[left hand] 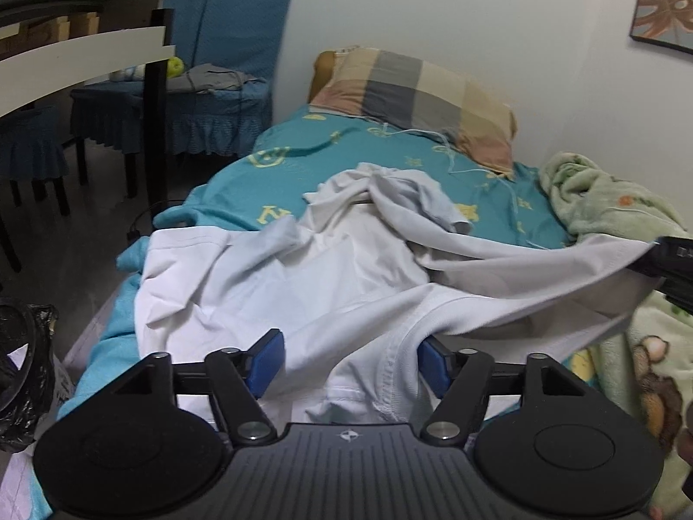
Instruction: Fold clothes
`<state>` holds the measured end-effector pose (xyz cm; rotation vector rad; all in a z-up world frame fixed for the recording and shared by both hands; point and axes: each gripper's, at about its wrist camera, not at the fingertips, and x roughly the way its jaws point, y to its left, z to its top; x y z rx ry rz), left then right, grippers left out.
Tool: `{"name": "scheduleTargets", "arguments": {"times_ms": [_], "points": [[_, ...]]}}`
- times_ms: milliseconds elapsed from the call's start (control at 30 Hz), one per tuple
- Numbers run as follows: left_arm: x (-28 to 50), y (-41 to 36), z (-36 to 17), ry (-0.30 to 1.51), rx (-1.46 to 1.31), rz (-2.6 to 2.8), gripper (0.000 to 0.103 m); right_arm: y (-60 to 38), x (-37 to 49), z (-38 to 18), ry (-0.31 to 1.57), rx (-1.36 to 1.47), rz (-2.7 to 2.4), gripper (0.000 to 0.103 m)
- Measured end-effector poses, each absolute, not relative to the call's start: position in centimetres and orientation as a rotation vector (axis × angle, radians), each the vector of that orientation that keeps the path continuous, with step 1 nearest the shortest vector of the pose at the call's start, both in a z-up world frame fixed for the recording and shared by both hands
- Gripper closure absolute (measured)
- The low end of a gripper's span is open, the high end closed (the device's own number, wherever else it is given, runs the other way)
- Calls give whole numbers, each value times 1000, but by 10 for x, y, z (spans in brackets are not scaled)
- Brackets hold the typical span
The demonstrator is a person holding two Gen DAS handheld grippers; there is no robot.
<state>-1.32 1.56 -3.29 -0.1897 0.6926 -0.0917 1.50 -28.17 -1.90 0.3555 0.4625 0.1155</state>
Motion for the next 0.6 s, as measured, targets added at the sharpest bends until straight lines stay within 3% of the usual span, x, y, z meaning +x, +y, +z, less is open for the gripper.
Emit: {"name": "scheduleTargets", "arguments": {"times_ms": [167,600], "points": [[-23,-8,-24,631,-136,-204,21,-291,18,-20,490,417,137,95],[19,-65,-65,663,-68,-168,20,-277,14,-13,475,385,184,95]]}}
